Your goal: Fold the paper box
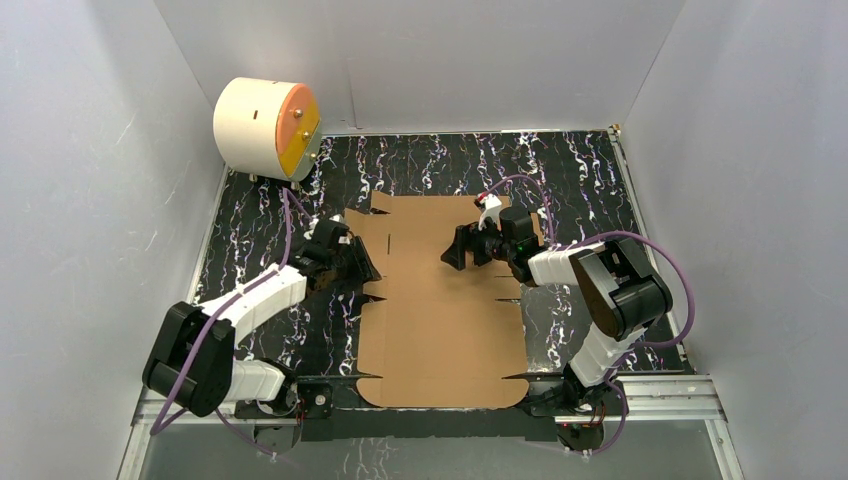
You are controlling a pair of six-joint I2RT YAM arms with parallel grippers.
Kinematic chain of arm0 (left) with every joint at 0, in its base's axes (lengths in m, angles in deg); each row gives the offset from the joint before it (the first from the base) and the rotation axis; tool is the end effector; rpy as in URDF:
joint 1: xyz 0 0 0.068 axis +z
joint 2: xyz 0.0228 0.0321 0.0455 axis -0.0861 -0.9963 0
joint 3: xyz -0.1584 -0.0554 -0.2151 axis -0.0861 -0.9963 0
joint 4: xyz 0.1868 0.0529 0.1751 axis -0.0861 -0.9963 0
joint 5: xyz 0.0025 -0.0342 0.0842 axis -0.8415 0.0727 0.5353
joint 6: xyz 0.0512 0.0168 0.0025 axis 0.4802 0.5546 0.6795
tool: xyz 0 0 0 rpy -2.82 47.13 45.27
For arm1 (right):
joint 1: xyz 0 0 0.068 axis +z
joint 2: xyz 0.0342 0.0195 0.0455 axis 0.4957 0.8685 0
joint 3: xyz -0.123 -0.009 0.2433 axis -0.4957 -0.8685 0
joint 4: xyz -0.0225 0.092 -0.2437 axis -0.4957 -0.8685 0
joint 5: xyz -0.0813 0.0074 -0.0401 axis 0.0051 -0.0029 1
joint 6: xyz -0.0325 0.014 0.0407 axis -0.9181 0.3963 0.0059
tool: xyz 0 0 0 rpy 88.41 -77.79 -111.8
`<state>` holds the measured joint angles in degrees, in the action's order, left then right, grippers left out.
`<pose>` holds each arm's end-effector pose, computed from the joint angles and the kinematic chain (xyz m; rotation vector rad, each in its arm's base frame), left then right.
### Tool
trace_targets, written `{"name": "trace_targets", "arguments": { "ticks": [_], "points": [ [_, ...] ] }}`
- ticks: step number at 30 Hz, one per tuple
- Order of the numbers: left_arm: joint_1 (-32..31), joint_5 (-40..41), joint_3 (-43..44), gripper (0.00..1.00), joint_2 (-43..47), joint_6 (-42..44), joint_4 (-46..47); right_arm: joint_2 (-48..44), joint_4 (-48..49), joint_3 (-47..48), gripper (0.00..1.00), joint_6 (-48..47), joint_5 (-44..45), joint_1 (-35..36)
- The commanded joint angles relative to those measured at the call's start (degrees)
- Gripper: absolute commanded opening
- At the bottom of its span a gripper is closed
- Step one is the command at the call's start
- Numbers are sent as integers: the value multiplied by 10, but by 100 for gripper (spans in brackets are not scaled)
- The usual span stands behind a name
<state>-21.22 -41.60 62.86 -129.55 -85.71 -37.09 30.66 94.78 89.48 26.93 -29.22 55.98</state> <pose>0.2320 -0.1175 0.1920 -0.3664 2.4598 -0.6747 0.2865 0.1568 0.1450 -0.4683 2.0529 0.8467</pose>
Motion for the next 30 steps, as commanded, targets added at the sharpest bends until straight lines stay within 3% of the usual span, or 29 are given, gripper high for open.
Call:
{"name": "trace_targets", "arguments": {
  "ticks": [1, 14, 22, 30],
  "points": [
    [-6, -55, 30, 48, 11, -23, 29, 12, -19, 1, 99, 5, -18, 5],
    [-12, -54, 38, 40, -3, -13, 29, 13, -19, 2, 99, 6, -19, 5],
    [-34, 10, 60, 35, -36, 17, -9, 13, -19, 0, 99, 5, -19, 5],
    [-90, 109, 117, 16, -75, 43, -57, 12, -19, 0, 99, 5, -18, 5]
  ]
}}
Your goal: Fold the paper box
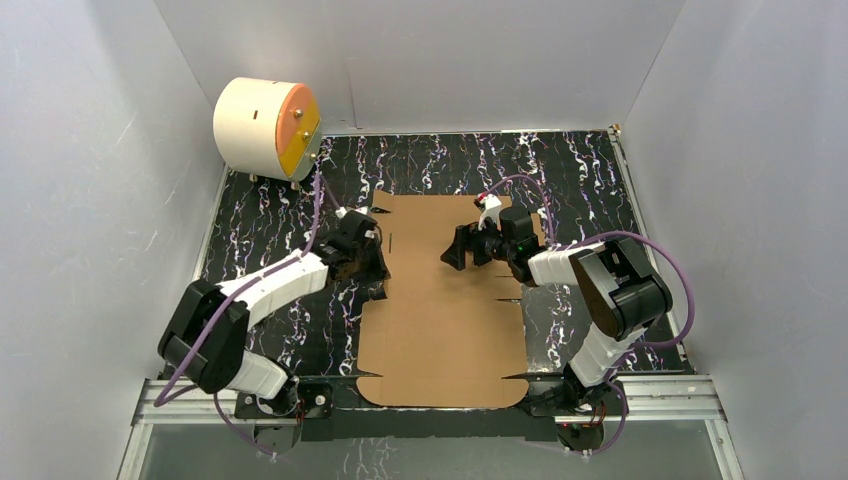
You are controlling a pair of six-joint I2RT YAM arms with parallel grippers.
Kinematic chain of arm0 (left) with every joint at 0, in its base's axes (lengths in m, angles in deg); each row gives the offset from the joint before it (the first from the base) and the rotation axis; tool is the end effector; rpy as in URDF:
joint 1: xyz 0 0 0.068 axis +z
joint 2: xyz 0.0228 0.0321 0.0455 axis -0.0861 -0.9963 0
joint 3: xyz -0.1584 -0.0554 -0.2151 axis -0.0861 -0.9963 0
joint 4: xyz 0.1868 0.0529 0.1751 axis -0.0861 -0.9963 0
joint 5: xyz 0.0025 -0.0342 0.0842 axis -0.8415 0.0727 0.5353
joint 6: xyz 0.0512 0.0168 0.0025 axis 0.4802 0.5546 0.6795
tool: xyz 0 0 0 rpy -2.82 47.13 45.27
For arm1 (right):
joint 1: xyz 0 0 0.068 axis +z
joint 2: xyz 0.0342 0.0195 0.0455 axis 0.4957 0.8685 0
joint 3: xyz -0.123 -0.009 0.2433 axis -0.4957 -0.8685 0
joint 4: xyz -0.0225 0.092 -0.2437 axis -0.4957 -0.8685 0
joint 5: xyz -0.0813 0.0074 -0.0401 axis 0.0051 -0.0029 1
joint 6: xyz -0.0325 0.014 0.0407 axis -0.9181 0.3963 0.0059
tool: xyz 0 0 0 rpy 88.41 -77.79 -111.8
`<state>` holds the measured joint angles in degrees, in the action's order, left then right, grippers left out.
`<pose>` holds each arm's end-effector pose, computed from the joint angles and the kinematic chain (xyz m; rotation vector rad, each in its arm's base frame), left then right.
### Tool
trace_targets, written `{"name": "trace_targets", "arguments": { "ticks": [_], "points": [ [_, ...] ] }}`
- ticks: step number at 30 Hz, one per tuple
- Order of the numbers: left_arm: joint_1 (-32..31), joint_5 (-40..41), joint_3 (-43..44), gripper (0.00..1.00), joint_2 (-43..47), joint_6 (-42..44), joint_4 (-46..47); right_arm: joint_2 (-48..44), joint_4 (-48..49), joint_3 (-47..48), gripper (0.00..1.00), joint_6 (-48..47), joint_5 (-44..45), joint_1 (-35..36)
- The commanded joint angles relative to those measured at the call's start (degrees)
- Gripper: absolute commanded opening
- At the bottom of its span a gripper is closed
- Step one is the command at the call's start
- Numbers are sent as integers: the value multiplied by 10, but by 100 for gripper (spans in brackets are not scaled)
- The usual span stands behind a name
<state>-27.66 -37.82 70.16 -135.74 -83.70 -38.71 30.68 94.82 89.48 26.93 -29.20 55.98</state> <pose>0.2431 -0.1565 0.2017 -0.2172 2.4764 -0.6303 0.2865 0.1568 0.1450 -0.4681 2.0526 0.8463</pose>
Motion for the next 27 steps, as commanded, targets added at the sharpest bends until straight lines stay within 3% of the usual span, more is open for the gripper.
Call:
{"name": "trace_targets", "arguments": {
  "ticks": [1, 12, 19, 27],
  "points": [
    [-34, 86, 54, 14, -21, 25, -51, 12, -20, 1, 99, 5, -19, 5],
    [-156, 295, 213, 4, -174, 31, -207, 12, -21, 1, 99, 6, -17, 5],
    [-213, 370, 305, 3, -272, 5, -295, 11, -20, 2, 99, 6, -18, 5],
    [-217, 390, 291, 8, -227, -11, -303, -6, -30, 1, 99, 2, -17, 5]
  ]
}}
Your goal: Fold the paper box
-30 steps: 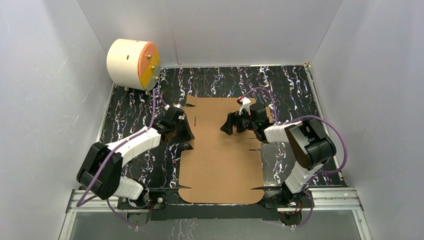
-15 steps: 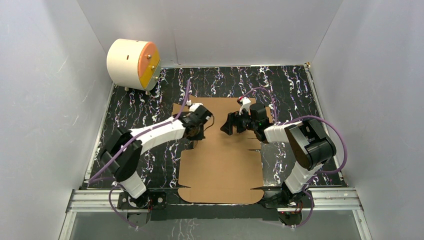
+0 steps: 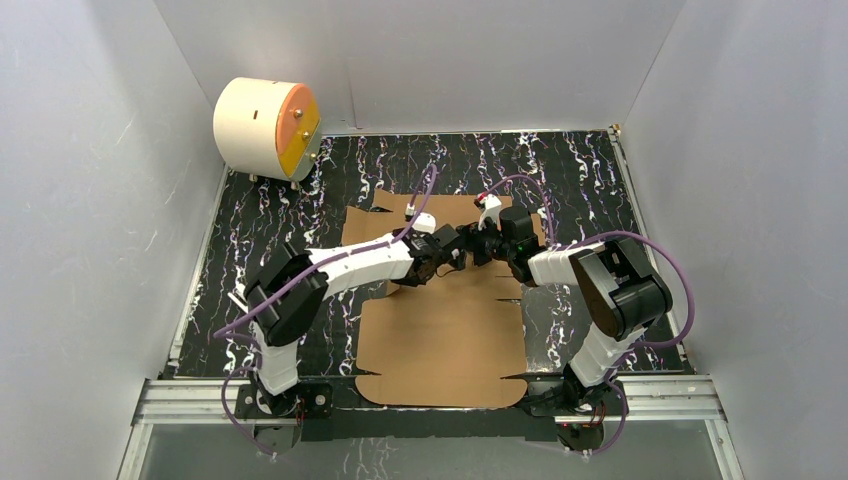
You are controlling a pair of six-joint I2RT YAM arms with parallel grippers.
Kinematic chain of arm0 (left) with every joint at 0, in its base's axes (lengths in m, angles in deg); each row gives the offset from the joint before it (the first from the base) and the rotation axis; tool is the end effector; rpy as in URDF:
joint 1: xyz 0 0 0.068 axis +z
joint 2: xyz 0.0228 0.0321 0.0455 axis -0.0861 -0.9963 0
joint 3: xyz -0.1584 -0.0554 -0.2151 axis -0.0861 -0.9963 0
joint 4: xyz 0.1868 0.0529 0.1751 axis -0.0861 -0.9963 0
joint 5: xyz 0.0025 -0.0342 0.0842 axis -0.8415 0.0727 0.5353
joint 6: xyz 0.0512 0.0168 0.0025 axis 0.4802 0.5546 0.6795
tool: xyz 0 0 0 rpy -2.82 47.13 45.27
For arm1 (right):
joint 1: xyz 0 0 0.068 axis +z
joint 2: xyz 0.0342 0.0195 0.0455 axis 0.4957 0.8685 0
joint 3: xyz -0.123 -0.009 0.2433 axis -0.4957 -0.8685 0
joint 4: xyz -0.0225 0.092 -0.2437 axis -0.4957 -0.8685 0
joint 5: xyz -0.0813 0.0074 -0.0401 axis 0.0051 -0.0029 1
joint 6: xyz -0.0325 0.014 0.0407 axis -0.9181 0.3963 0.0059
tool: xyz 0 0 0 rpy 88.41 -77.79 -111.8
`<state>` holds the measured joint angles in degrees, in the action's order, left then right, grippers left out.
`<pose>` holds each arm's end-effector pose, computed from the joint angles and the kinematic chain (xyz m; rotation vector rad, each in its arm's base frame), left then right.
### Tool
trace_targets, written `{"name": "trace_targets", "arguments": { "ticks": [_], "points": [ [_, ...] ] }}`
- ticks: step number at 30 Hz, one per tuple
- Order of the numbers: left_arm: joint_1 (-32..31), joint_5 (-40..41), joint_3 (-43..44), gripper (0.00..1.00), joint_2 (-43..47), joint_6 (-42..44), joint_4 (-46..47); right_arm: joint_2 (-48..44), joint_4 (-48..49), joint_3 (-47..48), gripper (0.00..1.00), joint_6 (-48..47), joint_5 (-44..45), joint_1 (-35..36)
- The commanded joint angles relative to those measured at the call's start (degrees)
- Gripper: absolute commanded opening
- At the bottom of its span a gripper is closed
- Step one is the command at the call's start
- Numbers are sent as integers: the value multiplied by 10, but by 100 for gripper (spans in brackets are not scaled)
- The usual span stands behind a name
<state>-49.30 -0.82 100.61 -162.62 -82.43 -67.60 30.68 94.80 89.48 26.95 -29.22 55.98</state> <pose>0.2351 -0.2909 0.1884 0.1400 2.4655 0.2384 0.2865 0.1568 0.1450 -0.4679 2.0531 0.8469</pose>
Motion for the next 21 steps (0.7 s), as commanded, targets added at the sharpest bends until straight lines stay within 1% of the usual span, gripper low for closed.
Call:
{"name": "trace_targets", "arguments": {
  "ticks": [1, 6, 9, 11, 14, 16, 18, 21],
  "points": [
    [-1, 18, -25, 9, 55, -24, -8, -8, -30, 3, 99, 0, -15, 5],
    [7, 5, -80, 15, 137, -11, 50, -10, -76, 43, 99, -6, -13, 5],
    [36, -29, -112, 19, 185, 0, 95, -21, -105, 70, 99, -7, -7, 5],
    [60, -61, -133, 23, 224, 11, 131, -29, -145, 100, 99, -17, 8, 5],
    [99, -105, -153, 31, 276, 34, 175, -43, -225, 150, 99, -40, 51, 5],
    [120, -124, -155, 40, 299, 50, 193, -52, -265, 179, 99, -50, 79, 3],
    [144, -147, -154, 49, 309, 64, 213, -61, -280, 194, 99, -56, 96, -3],
    [179, -206, -143, 59, 304, 73, 241, -63, -314, 219, 99, -64, 116, -16]
  ]
}}
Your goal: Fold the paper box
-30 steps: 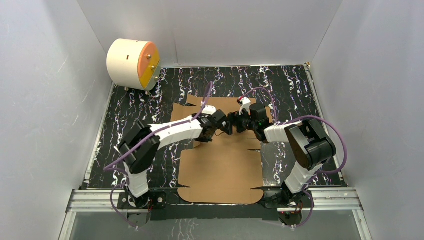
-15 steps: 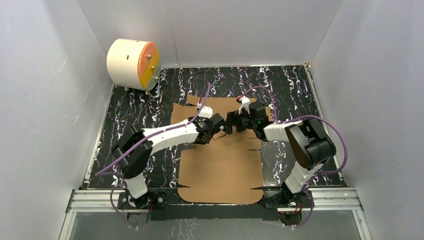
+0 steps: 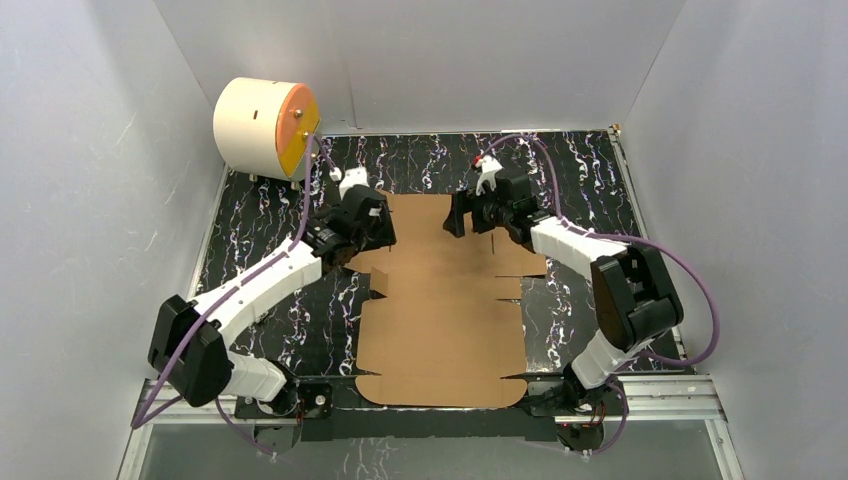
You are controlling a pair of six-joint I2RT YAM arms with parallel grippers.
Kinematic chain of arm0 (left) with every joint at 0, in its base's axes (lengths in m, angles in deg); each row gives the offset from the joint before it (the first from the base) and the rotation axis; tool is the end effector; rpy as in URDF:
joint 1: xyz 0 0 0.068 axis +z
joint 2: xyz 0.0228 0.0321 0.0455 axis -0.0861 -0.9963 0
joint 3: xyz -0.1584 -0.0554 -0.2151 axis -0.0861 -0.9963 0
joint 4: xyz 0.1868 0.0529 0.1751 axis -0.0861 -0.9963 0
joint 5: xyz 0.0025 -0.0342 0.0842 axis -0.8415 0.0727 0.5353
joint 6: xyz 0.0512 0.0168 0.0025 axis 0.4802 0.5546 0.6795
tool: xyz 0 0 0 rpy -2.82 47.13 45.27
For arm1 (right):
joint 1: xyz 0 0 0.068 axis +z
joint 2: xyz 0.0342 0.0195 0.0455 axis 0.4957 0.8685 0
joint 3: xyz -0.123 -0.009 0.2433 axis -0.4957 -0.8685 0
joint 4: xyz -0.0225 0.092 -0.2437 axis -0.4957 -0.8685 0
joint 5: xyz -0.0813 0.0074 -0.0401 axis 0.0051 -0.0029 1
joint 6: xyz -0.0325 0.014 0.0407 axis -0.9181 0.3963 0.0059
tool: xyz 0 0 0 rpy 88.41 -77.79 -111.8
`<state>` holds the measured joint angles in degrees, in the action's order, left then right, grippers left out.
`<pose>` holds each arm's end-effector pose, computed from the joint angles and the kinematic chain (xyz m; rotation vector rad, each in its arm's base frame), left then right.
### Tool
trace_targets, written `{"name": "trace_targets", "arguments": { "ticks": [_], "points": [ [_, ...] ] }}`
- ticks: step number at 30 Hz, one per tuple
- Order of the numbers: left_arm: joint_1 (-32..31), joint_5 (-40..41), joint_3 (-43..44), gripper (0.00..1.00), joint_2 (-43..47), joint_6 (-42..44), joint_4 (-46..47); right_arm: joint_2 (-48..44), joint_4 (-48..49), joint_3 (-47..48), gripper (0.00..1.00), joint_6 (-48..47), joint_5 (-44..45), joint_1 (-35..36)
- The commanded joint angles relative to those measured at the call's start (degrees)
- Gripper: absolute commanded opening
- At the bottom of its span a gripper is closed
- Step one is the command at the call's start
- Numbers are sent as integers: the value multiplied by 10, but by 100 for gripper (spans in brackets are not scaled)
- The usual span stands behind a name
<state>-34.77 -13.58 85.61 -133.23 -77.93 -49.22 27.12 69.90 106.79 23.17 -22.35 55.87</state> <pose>0.2416 -0.1826 0.2887 -0.1668 2.2028 -0.3031 0.3197 0.1679 0.2136 -0.4541 2.1111 0.6764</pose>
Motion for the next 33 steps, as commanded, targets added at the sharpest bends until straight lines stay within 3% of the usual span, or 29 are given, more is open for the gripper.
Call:
{"name": "trace_targets", "arguments": {
  "ticks": [1, 4, 12, 19, 33],
  "points": [
    [43, -91, 11, 63, 5, 32, 68, -25, -78, 55, 98, -29, 58, -20],
    [70, -134, 31, 73, -32, 41, 93, -18, -114, 83, 99, -37, 78, -42],
    [104, -249, 99, 82, -153, 50, 156, 46, -155, 148, 99, -15, 38, -145],
    [112, -280, 169, 84, -265, 80, 169, 117, -152, 191, 99, 24, -31, -208],
    [112, -289, 254, 84, -387, 136, 134, 221, -166, 256, 93, 47, -78, -218]
  ]
}}
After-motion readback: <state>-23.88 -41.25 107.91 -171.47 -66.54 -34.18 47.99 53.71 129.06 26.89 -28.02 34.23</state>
